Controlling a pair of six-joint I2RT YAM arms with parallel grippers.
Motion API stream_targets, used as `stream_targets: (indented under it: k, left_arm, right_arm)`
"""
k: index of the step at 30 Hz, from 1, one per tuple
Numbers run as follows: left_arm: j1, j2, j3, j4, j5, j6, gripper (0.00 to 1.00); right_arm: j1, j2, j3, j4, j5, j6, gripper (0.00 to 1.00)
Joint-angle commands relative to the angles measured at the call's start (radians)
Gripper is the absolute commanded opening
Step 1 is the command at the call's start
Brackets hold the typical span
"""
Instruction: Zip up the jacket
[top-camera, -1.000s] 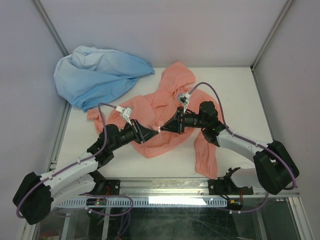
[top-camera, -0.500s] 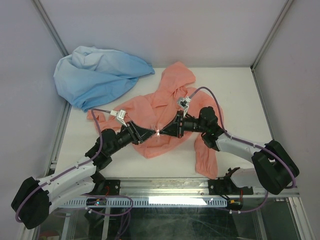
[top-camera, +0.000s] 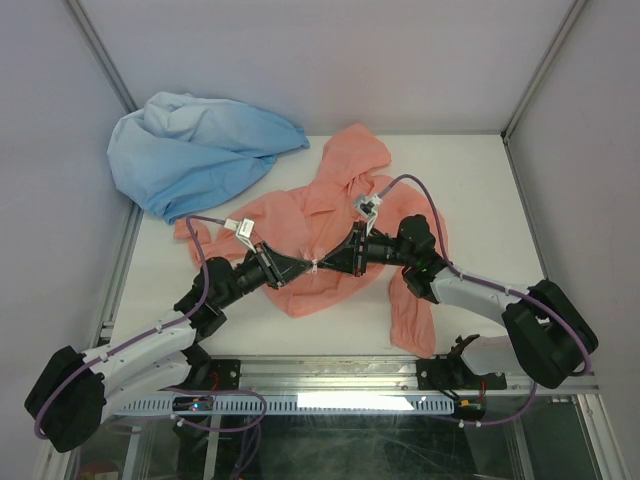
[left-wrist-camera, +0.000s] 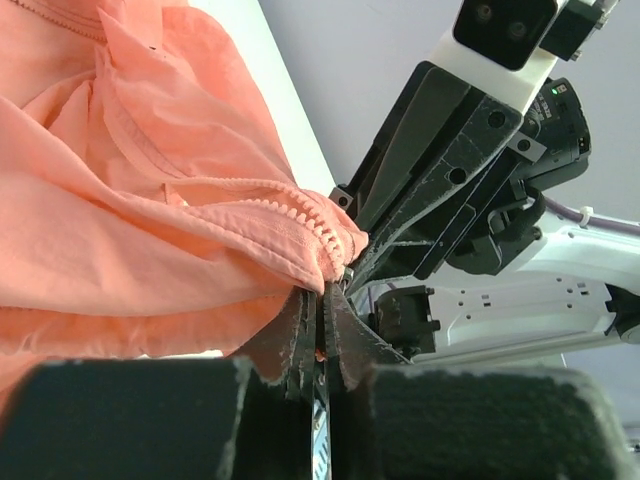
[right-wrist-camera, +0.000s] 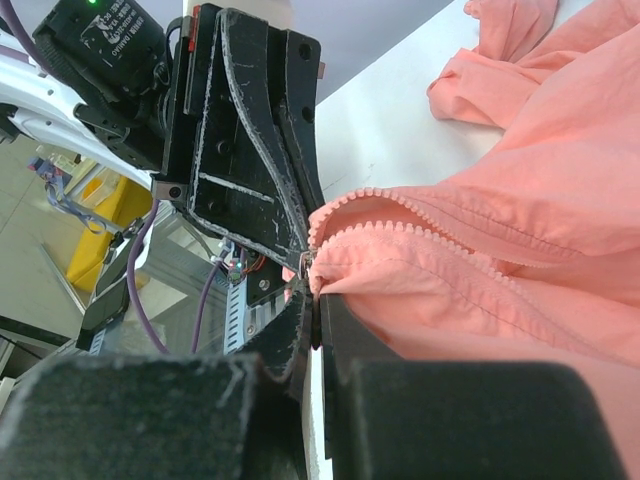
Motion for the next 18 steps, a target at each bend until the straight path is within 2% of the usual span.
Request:
stream_targets:
  k: [1,7,13,18]
  left_arm:
    - [0.0,0.028,0.027,0.046,0.134,0.04,0.0]
    - [0.001,0.094,0.074,-0.052,0.224,0.106,0.0]
    - [0.003,0.114,0.074,-0.04,0.153,0.112,0.0]
    - [0.003,0.117,0.084,-0.017,0.093,0.108,0.0]
  right_arm:
    - [-0.009,0.006,0.064,0.035,0.02,-0.029,0.0]
    - [-0.048,0.043,0.15,0.019,0.023,-0.052,0.0]
    - [-0.049,0.065,0.18,-0.089,0.054,-0.121,0.0]
    - [-0.048,-0.046,0.121,-0.227,0.129,-0.173,0.3]
